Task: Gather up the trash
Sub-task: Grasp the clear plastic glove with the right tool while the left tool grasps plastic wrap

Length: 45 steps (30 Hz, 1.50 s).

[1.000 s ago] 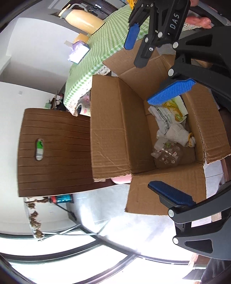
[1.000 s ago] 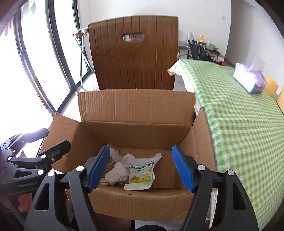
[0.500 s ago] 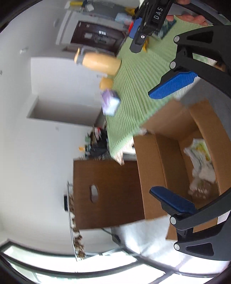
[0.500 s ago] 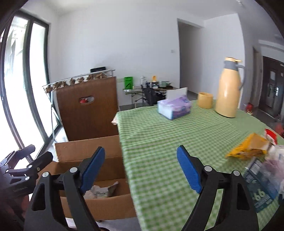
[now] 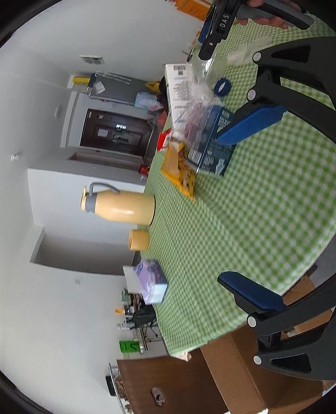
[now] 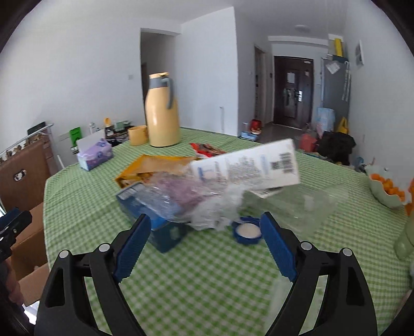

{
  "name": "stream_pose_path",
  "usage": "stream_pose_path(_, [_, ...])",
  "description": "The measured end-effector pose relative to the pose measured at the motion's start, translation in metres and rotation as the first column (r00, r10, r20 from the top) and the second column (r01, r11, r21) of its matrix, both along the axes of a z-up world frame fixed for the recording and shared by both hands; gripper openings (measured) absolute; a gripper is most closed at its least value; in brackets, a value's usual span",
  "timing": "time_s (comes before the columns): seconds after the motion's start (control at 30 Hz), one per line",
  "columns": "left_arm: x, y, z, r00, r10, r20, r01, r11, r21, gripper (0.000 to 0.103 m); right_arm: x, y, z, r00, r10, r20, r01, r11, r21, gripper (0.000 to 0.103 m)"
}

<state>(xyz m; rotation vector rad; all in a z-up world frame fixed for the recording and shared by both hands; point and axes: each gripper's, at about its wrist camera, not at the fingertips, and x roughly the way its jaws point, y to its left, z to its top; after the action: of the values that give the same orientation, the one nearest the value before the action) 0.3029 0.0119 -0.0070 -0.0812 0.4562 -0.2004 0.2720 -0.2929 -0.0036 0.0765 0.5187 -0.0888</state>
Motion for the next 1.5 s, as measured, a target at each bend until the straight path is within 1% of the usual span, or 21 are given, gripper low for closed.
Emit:
stream_pose_path(0.1, [0.014, -0.031, -0.006, 0.996, -0.087, -0.021, 0.087, 0.996, -0.022, 0.095, -0.003, -0.034, -0.011, 0.997, -0.072, -0.037, 0.072, 0.997, 0.000, 0.083])
stream_pose_path(0.23, [0.031, -0.078, -0.004, 0.981, -0.196, -0.003, 0.196, 0.980, -0.029, 0.095, -0.001, -0.068, -0.026, 0.987, -0.127, -0.099, 0.125, 0.992, -0.025, 0.083])
stream_pose_path(0.33, [0.048, -0.121, -0.003, 0.932, -0.362, -0.017, 0.362, 0.932, -0.004, 0.095, 0.008, -0.083, -0.041, 0.972, -0.158, -0.175, 0.154, 0.987, -0.037, 0.083])
stream_pose_path(0.43, [0.063, -0.166, -0.002, 0.864, -0.503, -0.011, 0.502, 0.862, 0.070, 0.096, 0.015, -0.091, -0.056, 0.962, -0.154, -0.225, 0.152, 0.988, -0.024, 0.083])
stream_pose_path(0.47, [0.069, -0.182, -0.004, 0.862, -0.507, -0.002, 0.502, 0.854, 0.135, 0.096, 0.016, -0.092, -0.060, 0.960, -0.146, -0.240, 0.146, 0.989, -0.016, 0.083])
stream_pose_path(0.53, [0.078, -0.209, -0.009, 0.834, -0.551, -0.024, 0.542, 0.811, 0.222, 0.096, 0.020, -0.094, -0.066, 0.956, -0.133, -0.262, 0.138, 0.990, -0.001, 0.083])
stream_pose_path(0.6, [0.095, -0.234, -0.018, 0.846, -0.526, -0.083, 0.523, 0.791, 0.318, 0.096, 0.023, -0.095, -0.067, 0.952, -0.123, -0.280, 0.128, 0.992, -0.001, 0.083])
stream_pose_path(0.63, [0.105, -0.242, -0.021, 0.848, -0.516, -0.120, 0.525, 0.787, 0.325, 0.096, 0.023, -0.095, -0.067, 0.952, -0.114, -0.283, 0.118, 0.993, -0.002, 0.083])
stream_pose_path(0.7, [0.116, -0.242, -0.023, 0.854, -0.499, -0.150, 0.520, 0.806, 0.282, 0.093, 0.024, -0.098, -0.068, 0.949, -0.118, -0.294, 0.121, 0.993, -0.007, 0.083])
stream_pose_path(0.77, [0.129, -0.239, -0.026, 0.864, -0.463, -0.199, 0.499, 0.839, 0.216, 0.076, 0.023, -0.104, -0.070, 0.945, -0.130, -0.298, 0.136, 0.991, -0.003, 0.079])
stream_pose_path(0.8, [0.134, -0.238, -0.029, 0.867, -0.440, -0.234, 0.486, 0.850, 0.202, 0.060, 0.023, -0.106, -0.071, 0.943, -0.130, -0.307, 0.138, 0.990, 0.006, 0.075])
stream_pose_path(0.87, [0.138, -0.240, -0.033, 0.858, -0.434, -0.274, 0.489, 0.853, 0.182, 0.050, 0.025, -0.110, -0.076, 0.937, -0.126, -0.327, 0.141, 0.990, 0.024, 0.060])
stream_pose_path(0.9, [0.137, -0.241, -0.035, 0.856, -0.435, -0.280, 0.493, 0.850, 0.188, 0.037, 0.026, -0.110, -0.079, 0.934, -0.115, -0.338, 0.133, 0.991, 0.031, 0.056])
stream_pose_path(0.93, [0.137, -0.243, -0.038, 0.853, -0.431, -0.292, 0.496, 0.845, 0.201, 0.021, 0.027, -0.110, -0.081, 0.934, -0.099, -0.344, 0.119, 0.992, 0.039, 0.043])
stream_pose_path(0.97, [0.136, -0.243, -0.039, 0.851, -0.430, -0.302, 0.498, 0.843, 0.204, 0.016, 0.027, -0.109, -0.082, 0.934, -0.086, -0.346, 0.109, 0.993, 0.047, 0.033])
stream_pose_path(1.0, [0.134, -0.243, -0.040, 0.847, -0.435, -0.305, 0.504, 0.839, 0.204, 0.007, 0.027, -0.107, -0.081, 0.935, -0.079, -0.347, 0.099, 0.994, 0.042, 0.028])
stream_pose_path(1.07, [0.128, -0.240, -0.036, 0.855, -0.427, -0.295, 0.493, 0.846, 0.204, 0.003, 0.025, -0.104, -0.077, 0.940, -0.067, -0.335, 0.087, 0.995, 0.046, 0.016])
stream_pose_path(1.13, [0.122, -0.227, -0.023, 0.868, -0.403, -0.289, 0.463, 0.868, 0.179, 0.003, 0.018, -0.104, -0.070, 0.948, -0.061, -0.312, 0.085, 0.994, 0.062, 0.012])
stream_pose_path(1.2, [0.113, -0.212, -0.005, 0.873, -0.401, -0.278, 0.445, 0.888, 0.117, 0.003, 0.007, -0.106, -0.059, 0.958, -0.066, -0.278, 0.089, 0.993, 0.072, 0.010])
stream_pose_path(1.33, [0.091, -0.180, 0.034, 0.892, -0.404, -0.200, 0.418, 0.908, 0.029, 0.003, -0.016, -0.107, -0.035, 0.974, -0.068, -0.215, 0.086, 0.993, 0.076, 0.009])
stream_pose_path(1.5, [0.076, -0.148, 0.061, 0.916, -0.369, -0.157, 0.371, 0.928, -0.021, 0.003, -0.039, -0.093, -0.003, 0.984, -0.055, -0.167, 0.064, 0.997, 0.044, 0.008])
